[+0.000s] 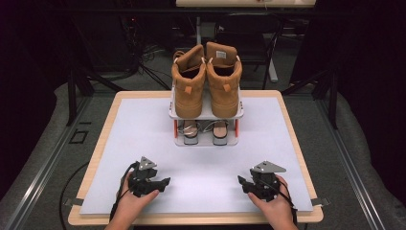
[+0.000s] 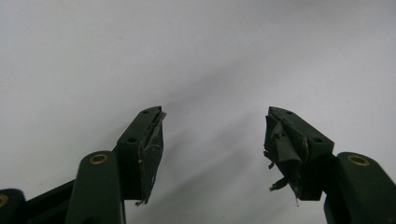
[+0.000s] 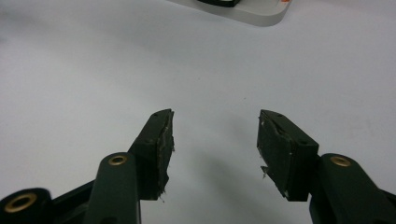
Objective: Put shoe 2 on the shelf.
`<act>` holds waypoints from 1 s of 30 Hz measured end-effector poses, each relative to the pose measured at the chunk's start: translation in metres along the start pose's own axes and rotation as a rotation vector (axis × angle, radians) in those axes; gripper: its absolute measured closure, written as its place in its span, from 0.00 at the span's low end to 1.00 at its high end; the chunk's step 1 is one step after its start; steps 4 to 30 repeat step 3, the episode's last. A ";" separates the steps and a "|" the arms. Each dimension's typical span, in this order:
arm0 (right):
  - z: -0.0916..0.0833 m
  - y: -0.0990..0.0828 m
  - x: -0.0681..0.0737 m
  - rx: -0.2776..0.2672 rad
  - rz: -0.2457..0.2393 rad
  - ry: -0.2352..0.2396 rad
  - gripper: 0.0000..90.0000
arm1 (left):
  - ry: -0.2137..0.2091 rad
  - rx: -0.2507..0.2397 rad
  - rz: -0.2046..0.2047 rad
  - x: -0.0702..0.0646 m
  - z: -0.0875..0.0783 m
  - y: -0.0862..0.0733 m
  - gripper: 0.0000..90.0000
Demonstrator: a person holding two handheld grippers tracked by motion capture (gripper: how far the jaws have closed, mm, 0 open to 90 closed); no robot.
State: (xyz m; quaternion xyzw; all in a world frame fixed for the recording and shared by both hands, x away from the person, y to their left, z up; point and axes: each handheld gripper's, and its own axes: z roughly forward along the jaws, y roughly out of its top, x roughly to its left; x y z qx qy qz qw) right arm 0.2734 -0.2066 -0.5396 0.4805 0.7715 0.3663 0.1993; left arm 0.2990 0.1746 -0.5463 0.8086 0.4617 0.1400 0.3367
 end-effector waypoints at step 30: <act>0.002 -0.002 -0.002 -0.019 -0.008 -0.004 0.47 | 0.019 -0.017 0.008 0.003 0.000 -0.001 0.40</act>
